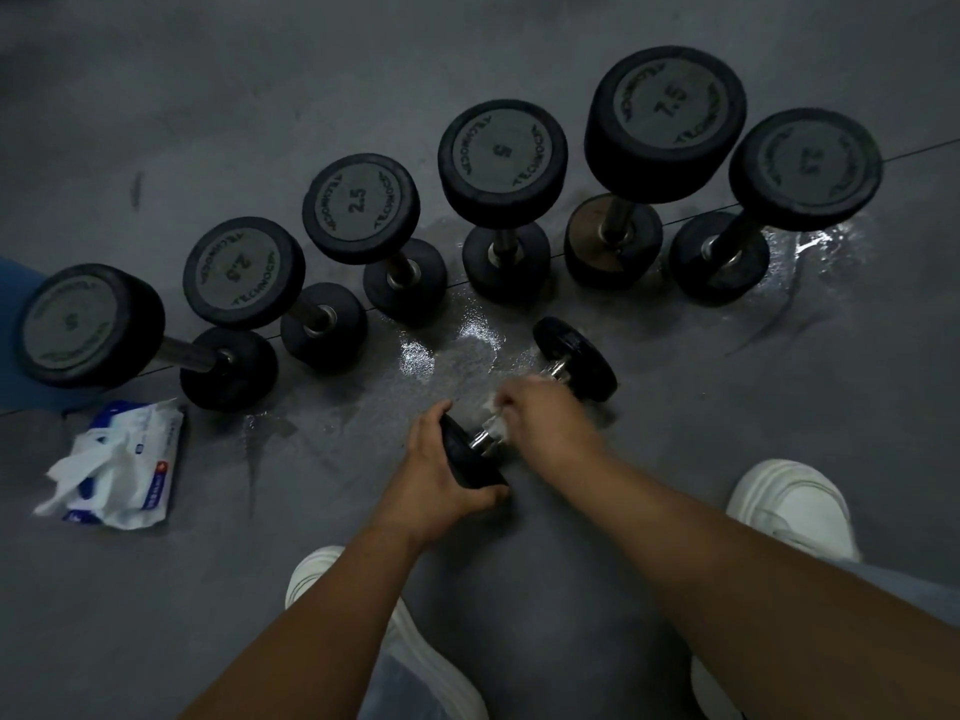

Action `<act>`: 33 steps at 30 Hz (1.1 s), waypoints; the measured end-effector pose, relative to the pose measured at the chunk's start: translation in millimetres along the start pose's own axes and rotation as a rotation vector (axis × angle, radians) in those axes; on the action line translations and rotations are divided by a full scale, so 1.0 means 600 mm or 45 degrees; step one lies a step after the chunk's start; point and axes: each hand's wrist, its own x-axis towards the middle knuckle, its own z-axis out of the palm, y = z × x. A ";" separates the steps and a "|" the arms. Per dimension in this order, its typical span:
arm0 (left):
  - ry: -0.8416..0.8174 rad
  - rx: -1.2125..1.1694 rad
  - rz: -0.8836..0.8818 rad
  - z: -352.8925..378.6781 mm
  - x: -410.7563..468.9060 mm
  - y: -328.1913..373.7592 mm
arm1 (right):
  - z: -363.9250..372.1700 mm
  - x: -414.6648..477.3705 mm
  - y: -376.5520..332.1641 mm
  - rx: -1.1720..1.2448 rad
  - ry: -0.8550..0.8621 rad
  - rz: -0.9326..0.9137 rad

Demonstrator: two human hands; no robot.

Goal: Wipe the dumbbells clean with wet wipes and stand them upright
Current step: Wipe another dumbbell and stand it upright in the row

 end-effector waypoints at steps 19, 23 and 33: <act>-0.005 0.008 0.010 -0.002 0.002 -0.005 | 0.053 -0.020 0.013 1.463 0.124 1.182; 0.017 0.005 0.023 0.004 -0.001 -0.004 | 0.045 -0.005 0.006 1.650 0.026 1.224; 0.054 0.033 0.061 0.008 -0.005 -0.003 | 0.052 -0.018 0.019 1.438 -0.055 1.154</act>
